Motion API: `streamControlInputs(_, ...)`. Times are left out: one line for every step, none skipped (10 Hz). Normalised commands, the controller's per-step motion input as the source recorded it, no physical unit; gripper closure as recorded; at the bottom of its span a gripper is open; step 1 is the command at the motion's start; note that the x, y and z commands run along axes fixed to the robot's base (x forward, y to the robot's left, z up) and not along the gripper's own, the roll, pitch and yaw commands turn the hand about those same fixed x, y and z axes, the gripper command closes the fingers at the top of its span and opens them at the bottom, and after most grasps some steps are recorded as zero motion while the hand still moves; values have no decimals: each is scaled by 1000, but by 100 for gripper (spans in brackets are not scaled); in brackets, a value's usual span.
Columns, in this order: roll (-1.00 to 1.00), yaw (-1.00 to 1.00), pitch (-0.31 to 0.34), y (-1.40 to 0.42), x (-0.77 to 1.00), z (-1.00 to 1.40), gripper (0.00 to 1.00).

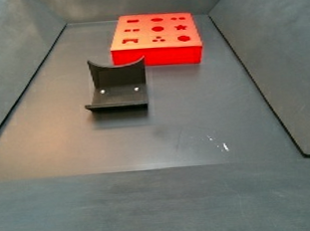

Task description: Insert the hexagon object.

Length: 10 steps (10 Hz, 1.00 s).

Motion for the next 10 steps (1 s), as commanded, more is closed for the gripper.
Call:
streamControlInputs(33, 63, 57, 120, 54, -123, 100)
streamControlInputs(0, 100, 30, 251, 11, -186, 100)
streamControlInputs(0, 146, 0, 411, 0, -286, 100)
streamControlInputs(0, 149, 0, 494, -49, -291, 100)
streamControlInputs(0, 271, 0, 517, -31, -297, 100)
streamControlInputs(0, 320, 0, 466, -171, -403, 100)
streamControlInputs(46, 446, -23, 169, -331, -449, 100)
streamControlInputs(296, 463, -7, 0, -391, -411, 100)
streamControlInputs(460, 463, 0, -31, -251, -374, 100)
streamControlInputs(466, 540, 0, -34, -194, -340, 100)
